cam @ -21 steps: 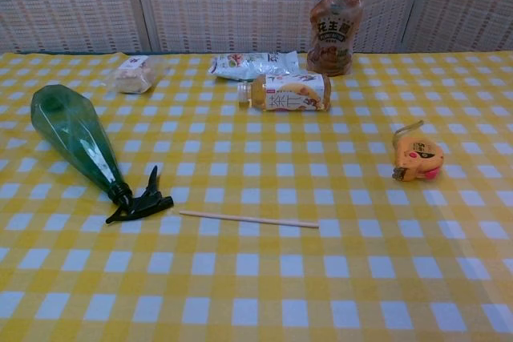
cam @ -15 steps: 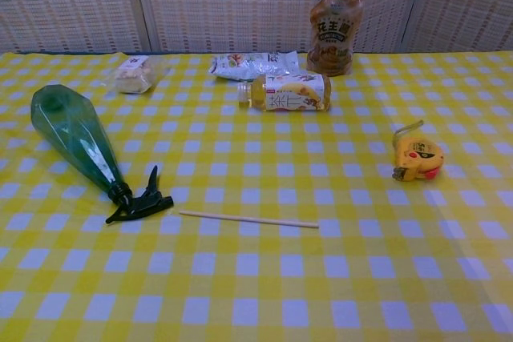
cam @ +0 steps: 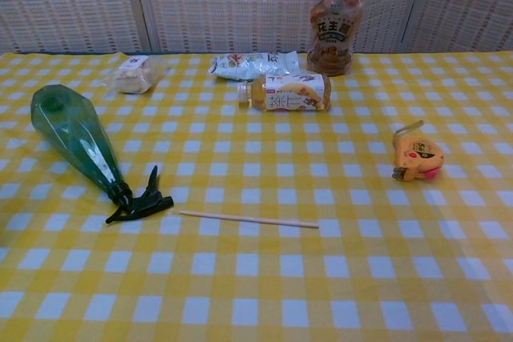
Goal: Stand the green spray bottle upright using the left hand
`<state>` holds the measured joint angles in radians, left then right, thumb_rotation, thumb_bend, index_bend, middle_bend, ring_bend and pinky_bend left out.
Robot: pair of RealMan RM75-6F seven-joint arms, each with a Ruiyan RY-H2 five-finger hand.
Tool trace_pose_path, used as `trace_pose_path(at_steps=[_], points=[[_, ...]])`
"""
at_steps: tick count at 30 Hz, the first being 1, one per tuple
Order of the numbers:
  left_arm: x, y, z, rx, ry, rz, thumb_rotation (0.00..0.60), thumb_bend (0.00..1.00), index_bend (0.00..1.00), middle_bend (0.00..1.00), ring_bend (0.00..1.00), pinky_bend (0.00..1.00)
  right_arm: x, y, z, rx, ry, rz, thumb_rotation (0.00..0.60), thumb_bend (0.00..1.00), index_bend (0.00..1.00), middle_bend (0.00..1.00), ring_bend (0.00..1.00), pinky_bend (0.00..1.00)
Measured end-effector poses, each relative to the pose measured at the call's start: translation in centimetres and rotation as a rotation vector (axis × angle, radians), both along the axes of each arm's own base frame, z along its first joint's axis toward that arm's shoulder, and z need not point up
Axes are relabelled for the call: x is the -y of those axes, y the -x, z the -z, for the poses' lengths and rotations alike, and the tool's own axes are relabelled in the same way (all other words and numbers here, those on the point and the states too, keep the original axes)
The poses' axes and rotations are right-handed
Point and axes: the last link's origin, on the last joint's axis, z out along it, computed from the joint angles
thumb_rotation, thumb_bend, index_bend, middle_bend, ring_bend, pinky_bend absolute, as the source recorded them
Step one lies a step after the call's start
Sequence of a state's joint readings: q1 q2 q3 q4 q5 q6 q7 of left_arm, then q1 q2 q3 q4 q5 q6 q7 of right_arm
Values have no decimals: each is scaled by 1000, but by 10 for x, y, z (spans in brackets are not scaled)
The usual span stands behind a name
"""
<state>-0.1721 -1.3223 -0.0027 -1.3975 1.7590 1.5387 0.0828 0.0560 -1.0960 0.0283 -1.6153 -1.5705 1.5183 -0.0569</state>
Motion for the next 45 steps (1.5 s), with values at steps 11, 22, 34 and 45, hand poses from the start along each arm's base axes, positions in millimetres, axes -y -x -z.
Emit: trace_pose_path(at_steps=[11,22,34,45], points=[[-36,-14,55,-158,-1,137,600,169,0,0,5,23,7,6,3,-9,-18,37,600,308,0,0,0,0],[-60,-12,81,-172,23,126,600,170,17,42,53,48,11,10,3,-16,-22,66,600,309,0,0,0,0],[-76,-21,108,-124,81,138,600,169,22,50,59,26,13,13,1,-9,-7,74,600,309,0,0,0,0],[-95,-30,129,-87,102,121,600,171,41,50,50,14,15,20,-7,4,12,94,600,308,0,0,0,0]])
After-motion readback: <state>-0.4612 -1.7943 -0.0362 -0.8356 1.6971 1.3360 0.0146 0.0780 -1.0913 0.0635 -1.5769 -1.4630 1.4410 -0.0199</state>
